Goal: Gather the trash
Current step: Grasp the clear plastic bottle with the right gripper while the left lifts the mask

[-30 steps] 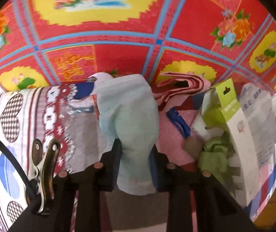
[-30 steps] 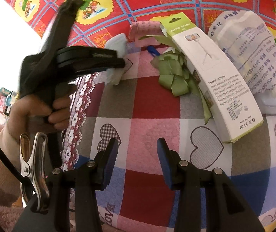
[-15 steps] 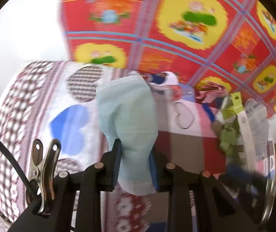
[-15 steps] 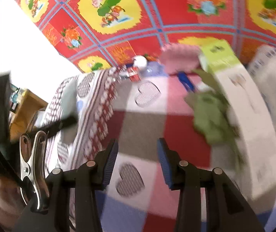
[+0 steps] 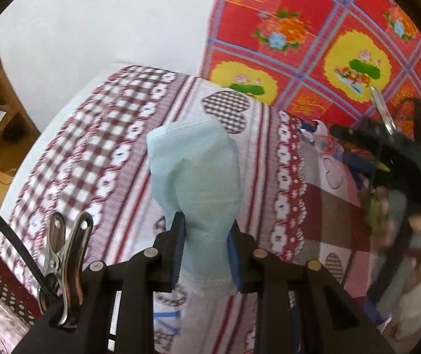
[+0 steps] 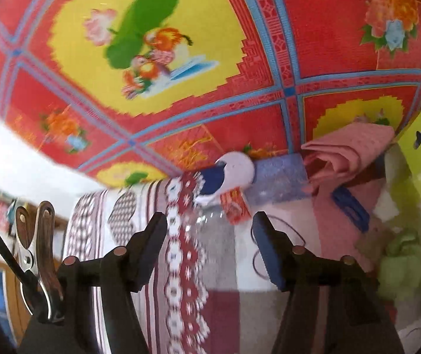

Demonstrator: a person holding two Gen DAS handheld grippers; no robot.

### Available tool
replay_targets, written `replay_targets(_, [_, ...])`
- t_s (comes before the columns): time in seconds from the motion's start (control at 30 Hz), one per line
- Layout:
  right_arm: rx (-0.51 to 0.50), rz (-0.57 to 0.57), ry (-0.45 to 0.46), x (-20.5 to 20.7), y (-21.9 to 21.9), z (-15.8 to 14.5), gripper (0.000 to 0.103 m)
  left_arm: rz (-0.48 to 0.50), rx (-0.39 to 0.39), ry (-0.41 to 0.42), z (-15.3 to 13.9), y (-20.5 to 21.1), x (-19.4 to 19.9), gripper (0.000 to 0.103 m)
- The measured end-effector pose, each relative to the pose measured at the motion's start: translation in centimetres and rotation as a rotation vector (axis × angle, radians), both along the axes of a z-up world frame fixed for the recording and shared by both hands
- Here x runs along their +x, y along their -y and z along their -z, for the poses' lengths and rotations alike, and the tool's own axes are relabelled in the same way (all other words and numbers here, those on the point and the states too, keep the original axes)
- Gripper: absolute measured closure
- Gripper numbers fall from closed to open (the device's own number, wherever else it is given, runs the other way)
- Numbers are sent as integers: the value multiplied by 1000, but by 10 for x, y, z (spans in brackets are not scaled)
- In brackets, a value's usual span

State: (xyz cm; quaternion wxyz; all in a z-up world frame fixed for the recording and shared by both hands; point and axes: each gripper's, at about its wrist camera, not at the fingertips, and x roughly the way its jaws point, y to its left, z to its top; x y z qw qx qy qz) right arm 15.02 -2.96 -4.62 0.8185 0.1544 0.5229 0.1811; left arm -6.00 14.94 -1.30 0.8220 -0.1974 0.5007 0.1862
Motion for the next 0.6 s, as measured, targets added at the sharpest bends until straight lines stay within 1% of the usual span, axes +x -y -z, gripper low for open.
replay_targets(0.1, [-60,38,6,8,-10,6,41,-33,-1,-4,-2,-10,-15,76])
replay_targets(0.3, [-137,69,8,21,-27,17,41,-94,-27,7,-3,-31,-40,76])
replay_targets(0.37, [-172,100,-9,24,-29,23,41,-110,-37,9,-3,-37,-45,76])
replay_targets(0.4, [-177,121,-23,26,-28,27,43,-114,-38,9,-3,-39,-47,76])
replay_targets(0.43, [-176,132,-26,26,-27,29,48,-118,-37,8,-3,-40,-49,76])
replay_targets(0.47, [-187,138,-6,25,-27,28,59,-121,-35,5,-3,-42,-50,75])
replay_targets(0.5, [-199,134,-1,24,-27,29,66,-123,-34,5,-4,-44,-52,75])
replay_targets(0.6, [-206,115,11,17,-26,31,67,-129,-37,12,-5,-49,-56,75])
